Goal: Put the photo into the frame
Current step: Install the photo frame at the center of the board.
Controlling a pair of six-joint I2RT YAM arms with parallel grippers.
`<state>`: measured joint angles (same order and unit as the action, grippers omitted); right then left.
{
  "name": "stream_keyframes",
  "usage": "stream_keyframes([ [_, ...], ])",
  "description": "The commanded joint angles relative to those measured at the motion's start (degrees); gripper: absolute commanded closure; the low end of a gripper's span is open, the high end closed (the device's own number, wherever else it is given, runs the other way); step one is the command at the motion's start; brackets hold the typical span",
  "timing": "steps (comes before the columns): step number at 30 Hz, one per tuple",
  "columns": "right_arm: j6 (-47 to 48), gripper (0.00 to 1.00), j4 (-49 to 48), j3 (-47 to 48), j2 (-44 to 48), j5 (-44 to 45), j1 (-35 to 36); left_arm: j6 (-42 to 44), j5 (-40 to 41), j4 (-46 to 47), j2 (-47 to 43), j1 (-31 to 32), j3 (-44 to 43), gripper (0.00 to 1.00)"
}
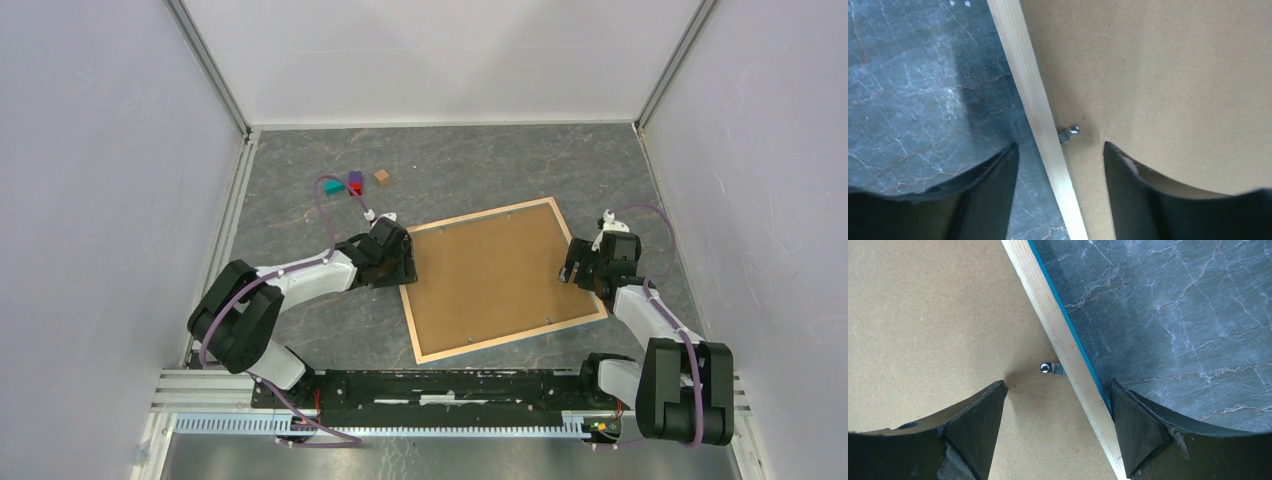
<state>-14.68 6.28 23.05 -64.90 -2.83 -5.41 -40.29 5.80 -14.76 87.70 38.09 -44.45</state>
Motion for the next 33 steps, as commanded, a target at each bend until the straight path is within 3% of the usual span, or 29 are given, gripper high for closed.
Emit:
stream_keyframes([
  [1, 0.59, 0.18, 3.35, 2.62, -1.42, -4.22, 0.69, 1.69, 1.04, -1.64, -3.89, 0.33, 0.10, 0.23],
  [7, -0.42, 0.18, 2.00, 4.79, -4.95, -5.57, 0.66, 6.01, 2.73, -5.94, -10.88, 0.24, -3.72, 0.10],
  [11, -1.06, 0.15, -1.94, 7.85, -8.36, -10.70, 3.12, 8.90, -2.17, -5.65, -13.90, 0.23, -5.14, 0.04],
  [15, 3.67, 0.12, 10.12, 25.21, -19.52, -6.98, 13.26, 11.27, -12.19, -6.00, -10.12, 0.30, -7.97, 0.02],
  [18, 4.47, 0.10, 15.43, 33.13, -21.68, -3.42, 15.91, 11.17, -18.57, -4.19, -8.57, 0.32, -8.27, 0.02],
  [22, 6.51, 0.07, 20.09, 37.35, -19.04, 2.20, 15.90, 10.17, -25.88, 0.79, -8.50, 2.17, -7.50, 0.03],
  [25, 7.00, 0.02, 23.39, 36.73, -15.06, 7.36, 15.87, 11.28, -27.52, 1.93, -6.29, 7.54, -9.13, 0.04],
  [33, 1.87, 0.02, 23.39, 22.40, 2.06, 10.22, 14.18, 17.13, -16.79, -5.70, 7.44, 22.23, -22.94, 0.18],
])
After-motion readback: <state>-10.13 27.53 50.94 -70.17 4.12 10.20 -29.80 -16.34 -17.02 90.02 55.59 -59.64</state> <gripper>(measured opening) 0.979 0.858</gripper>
